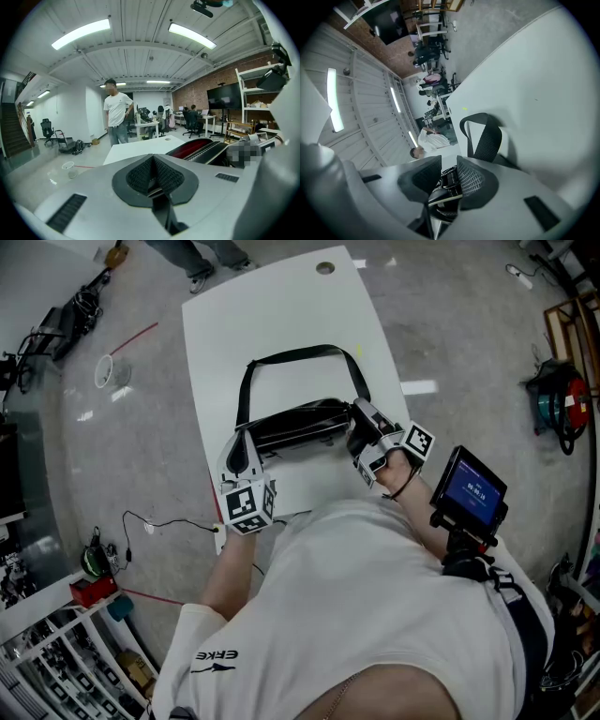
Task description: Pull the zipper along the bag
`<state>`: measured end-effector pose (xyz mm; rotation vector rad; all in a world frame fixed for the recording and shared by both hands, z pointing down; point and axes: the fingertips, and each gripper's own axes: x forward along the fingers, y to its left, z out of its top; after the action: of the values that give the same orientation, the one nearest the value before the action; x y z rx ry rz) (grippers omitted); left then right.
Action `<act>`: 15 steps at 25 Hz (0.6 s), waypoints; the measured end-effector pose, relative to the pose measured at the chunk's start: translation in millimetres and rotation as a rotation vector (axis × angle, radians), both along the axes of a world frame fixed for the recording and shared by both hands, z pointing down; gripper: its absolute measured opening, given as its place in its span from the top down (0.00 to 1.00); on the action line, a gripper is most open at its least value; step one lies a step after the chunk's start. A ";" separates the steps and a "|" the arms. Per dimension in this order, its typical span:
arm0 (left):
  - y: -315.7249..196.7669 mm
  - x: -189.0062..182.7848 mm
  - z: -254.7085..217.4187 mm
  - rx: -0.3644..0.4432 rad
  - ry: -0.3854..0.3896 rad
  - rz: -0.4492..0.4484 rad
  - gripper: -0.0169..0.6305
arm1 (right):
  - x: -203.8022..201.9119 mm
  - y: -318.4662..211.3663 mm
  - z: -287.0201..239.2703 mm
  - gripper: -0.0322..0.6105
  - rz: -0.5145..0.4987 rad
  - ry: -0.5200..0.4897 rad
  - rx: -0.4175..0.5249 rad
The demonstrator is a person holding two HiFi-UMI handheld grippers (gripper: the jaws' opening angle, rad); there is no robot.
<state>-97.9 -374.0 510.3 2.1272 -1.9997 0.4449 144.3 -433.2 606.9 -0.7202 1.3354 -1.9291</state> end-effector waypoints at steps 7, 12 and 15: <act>1.3 -2.0 -1.7 0.006 -0.007 -0.010 0.97 | -3.8 0.0 -13.0 0.79 -0.057 0.114 0.111; 2.7 -3.3 -1.2 0.008 -0.008 -0.015 0.97 | -10.2 1.7 -19.6 0.79 -0.147 0.233 0.226; 3.0 -4.4 -1.3 0.008 -0.010 -0.019 0.97 | -12.5 2.5 -19.0 0.79 -0.178 0.278 0.263</act>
<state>-102.4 -371.0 508.9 2.1128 -2.0293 0.4458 131.9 -430.7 587.8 -0.7797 1.8393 -1.7846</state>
